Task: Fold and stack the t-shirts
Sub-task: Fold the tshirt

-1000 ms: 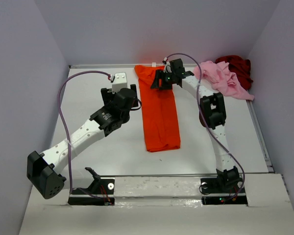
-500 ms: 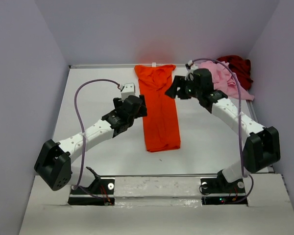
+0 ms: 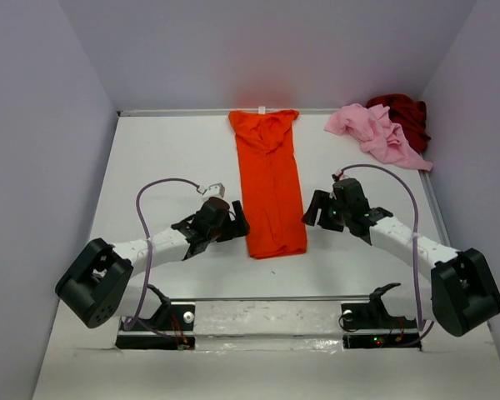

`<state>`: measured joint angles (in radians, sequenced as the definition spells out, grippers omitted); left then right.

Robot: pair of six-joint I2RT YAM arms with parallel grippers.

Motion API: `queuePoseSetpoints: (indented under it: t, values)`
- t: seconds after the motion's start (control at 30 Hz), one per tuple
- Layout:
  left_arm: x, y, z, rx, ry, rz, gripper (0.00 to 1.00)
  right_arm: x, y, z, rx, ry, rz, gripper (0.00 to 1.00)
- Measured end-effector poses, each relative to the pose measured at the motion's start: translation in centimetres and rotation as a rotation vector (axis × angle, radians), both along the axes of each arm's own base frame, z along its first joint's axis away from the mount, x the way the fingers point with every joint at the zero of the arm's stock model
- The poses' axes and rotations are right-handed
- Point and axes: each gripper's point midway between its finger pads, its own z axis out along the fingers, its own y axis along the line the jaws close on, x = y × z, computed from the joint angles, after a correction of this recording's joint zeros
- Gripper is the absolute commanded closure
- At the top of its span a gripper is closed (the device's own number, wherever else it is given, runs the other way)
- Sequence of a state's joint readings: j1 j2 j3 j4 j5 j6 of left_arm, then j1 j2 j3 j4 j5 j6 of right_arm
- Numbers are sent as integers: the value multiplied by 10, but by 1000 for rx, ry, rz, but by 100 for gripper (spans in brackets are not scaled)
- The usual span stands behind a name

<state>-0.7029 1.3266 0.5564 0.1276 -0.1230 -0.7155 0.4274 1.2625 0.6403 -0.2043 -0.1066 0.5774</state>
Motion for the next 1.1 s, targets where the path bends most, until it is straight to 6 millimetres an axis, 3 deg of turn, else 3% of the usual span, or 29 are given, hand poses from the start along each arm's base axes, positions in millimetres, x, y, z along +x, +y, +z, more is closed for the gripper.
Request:
queuePoseSetpoints:
  t: [0.13,0.57,0.83,1.1]
  values:
    - [-12,-5,-6,-76,24,-7,1,0,0,8,18,-25,-15,28]
    - [-29,-35,-1,-286,72,-87,1,-48,-11,-28,29,98,-47,30]
    - [-35,-54,0,-358,115,-160,2,-51,0,-33,51,130,-39,30]
    - [-46,-48,-2,-308,169,-169,2,-43,8,-33,71,116,-39,30]
